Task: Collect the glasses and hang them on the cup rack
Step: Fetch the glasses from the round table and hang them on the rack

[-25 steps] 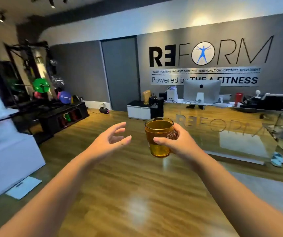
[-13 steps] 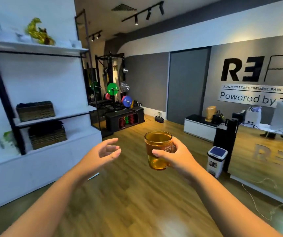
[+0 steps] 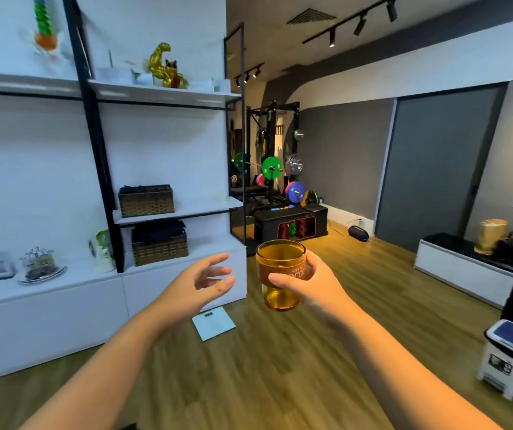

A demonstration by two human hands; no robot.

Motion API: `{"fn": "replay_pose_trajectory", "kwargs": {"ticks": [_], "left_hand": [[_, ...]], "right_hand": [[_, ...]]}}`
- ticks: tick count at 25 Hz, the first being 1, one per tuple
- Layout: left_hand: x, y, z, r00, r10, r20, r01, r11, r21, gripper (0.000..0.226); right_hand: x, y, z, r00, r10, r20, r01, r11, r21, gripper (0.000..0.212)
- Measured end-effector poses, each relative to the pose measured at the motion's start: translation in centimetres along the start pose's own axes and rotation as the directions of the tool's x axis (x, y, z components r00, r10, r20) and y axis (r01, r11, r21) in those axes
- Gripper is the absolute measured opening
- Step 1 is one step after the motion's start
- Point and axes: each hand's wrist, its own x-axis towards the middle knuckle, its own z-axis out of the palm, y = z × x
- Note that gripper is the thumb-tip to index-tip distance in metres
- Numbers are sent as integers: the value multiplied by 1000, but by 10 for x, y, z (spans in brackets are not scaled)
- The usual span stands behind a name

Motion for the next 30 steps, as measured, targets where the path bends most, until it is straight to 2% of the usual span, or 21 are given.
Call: {"fn": "replay_pose_trajectory", "kwargs": {"ticks": [10,16,25,30], "left_hand": [[153,-44,-35,980,-103,-171,113,993,47,74],[214,-57,-66,945,-121,-305,132,991,18,69],[268,-80,-120,885,-61,-462,83,996,29,55],[301,-113,-170,880,-62,-471,89,995,35,49]], "right_hand": [[214,60,15,979,-16,202,13,1000,18,91],[319,72,27,947,-61,315,43,997,65,83],[430,86,79,934,-67,351,1,983,185,84],[475,99,126,927,-64,369,-11,980,197,76]]}}
